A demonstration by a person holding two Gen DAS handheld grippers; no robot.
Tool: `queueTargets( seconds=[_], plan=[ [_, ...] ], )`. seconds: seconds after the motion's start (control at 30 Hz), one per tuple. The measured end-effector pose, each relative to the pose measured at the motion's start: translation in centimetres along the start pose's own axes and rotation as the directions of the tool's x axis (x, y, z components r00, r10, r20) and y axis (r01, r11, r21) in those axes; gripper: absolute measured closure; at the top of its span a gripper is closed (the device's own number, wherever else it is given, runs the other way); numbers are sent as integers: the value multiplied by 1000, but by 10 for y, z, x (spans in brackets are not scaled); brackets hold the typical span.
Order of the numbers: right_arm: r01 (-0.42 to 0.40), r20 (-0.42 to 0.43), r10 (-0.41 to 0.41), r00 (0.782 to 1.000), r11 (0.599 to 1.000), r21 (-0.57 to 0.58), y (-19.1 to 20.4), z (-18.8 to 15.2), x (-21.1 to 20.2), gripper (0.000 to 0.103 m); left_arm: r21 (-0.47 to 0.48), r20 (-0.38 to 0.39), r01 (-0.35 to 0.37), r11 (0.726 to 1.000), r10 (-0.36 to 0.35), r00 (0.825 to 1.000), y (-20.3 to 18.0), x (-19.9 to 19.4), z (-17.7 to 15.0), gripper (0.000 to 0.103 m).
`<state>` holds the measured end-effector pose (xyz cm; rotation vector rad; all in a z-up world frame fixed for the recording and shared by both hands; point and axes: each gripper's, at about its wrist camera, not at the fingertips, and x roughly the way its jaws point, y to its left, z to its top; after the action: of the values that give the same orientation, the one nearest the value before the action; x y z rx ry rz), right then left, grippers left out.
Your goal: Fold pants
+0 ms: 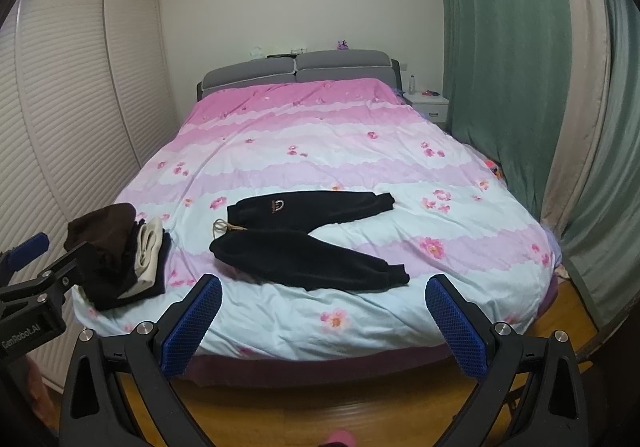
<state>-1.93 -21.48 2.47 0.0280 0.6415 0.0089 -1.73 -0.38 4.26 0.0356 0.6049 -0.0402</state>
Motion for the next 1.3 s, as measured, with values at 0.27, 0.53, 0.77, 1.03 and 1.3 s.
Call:
queueTargets(
  seconds=[0.27,0.53,0.77,1.03,1.3],
  plan=[
    [-1,9,1,1000,1000,8,-4,6,0,0,-1,10,-8,1000,8,1000,-2,2,1,0],
    [-3,18,3,1000,1000,18,-6,11,0,0,-33,2,-12,999,12,1000,2,5,7,0],
    [1,20,-2,1000,1000,29,-10,13,1,0,-19,4,-34,999,34,999,-1,7,9,0],
    [5,19,-6,1000,1000,30,-15,16,2,0,-19,6,-29,999,29,1000,-4,8,10,0],
    [9,17,-10,1000,999,32,-18,17,4,0,-13,15,-24,1000,24,1000,-8,9,12,0]
  ],
)
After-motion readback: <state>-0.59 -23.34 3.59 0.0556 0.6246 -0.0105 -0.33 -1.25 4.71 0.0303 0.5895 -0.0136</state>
